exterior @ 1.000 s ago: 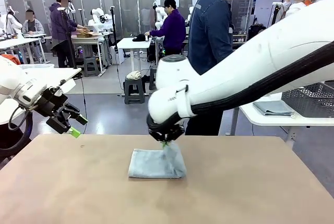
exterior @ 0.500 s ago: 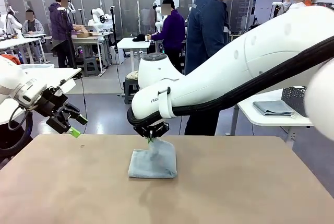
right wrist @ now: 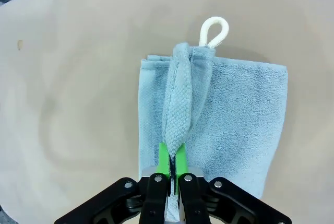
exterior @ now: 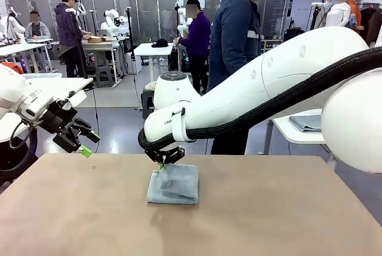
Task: Fold the towels and place them in the basket.
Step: When a person lays out a Towel with hook on the table, fold it in half twice.
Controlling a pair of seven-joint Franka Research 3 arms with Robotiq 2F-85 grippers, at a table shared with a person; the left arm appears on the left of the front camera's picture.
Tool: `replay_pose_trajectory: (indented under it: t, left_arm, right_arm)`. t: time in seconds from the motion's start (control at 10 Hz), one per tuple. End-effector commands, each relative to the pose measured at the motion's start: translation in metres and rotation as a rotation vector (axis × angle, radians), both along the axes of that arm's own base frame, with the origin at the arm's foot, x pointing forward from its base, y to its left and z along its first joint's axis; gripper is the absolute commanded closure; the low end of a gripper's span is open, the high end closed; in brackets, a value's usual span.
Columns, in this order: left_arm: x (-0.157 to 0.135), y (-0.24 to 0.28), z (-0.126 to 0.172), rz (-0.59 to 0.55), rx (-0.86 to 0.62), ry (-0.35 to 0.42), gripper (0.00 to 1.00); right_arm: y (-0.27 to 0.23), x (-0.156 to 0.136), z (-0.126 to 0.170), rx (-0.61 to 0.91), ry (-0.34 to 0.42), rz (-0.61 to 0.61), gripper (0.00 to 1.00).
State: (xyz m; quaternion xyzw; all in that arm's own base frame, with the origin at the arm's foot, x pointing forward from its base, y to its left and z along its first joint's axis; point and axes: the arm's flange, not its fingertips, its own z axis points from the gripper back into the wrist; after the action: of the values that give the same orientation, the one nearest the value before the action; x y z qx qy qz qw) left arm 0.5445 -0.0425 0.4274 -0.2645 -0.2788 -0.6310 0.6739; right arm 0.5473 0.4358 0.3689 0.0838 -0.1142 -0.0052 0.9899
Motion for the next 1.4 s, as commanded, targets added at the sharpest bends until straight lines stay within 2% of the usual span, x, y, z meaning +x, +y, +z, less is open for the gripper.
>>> replay_pose_trajectory:
  t: [0.0, 0.1, 0.2, 0.4, 0.7, 1.0, 1.1, 1.3]
  left_arm:
    - [-0.001, 0.000, 0.002, 0.010, 0.004, -0.004, 0.00]
    - [-0.001, 0.000, 0.002, 0.010, 0.004, -0.004, 0.00]
    - [-0.001, 0.000, 0.002, 0.010, 0.004, -0.004, 0.00]
    - [-0.001, 0.000, 0.002, 0.010, 0.004, -0.004, 0.00]
    - [-0.001, 0.000, 0.002, 0.010, 0.004, -0.004, 0.00]
    - [-0.001, 0.000, 0.002, 0.010, 0.004, -0.004, 0.00]
    - [-0.001, 0.000, 0.002, 0.010, 0.004, -0.004, 0.00]
    - [-0.001, 0.000, 0.002, 0.010, 0.004, -0.004, 0.00]
  right_arm:
    - [0.002, 0.003, -0.004, 0.017, -0.012, -0.037, 1.00]
    - [0.003, 0.003, -0.007, 0.017, 0.001, -0.043, 1.00]
    - [0.003, 0.006, -0.010, 0.022, -0.002, -0.062, 0.83]
    - [0.001, 0.011, -0.013, 0.059, -0.032, -0.066, 0.64]
    - [-0.002, 0.011, -0.015, 0.094, 0.014, -0.068, 0.37]
    - [-0.019, -0.002, -0.001, 0.105, 0.050, -0.026, 0.06]
    - [-0.030, -0.008, 0.007, 0.117, 0.063, -0.015, 0.00]
    - [-0.057, -0.017, 0.025, 0.128, 0.085, -0.014, 0.00]
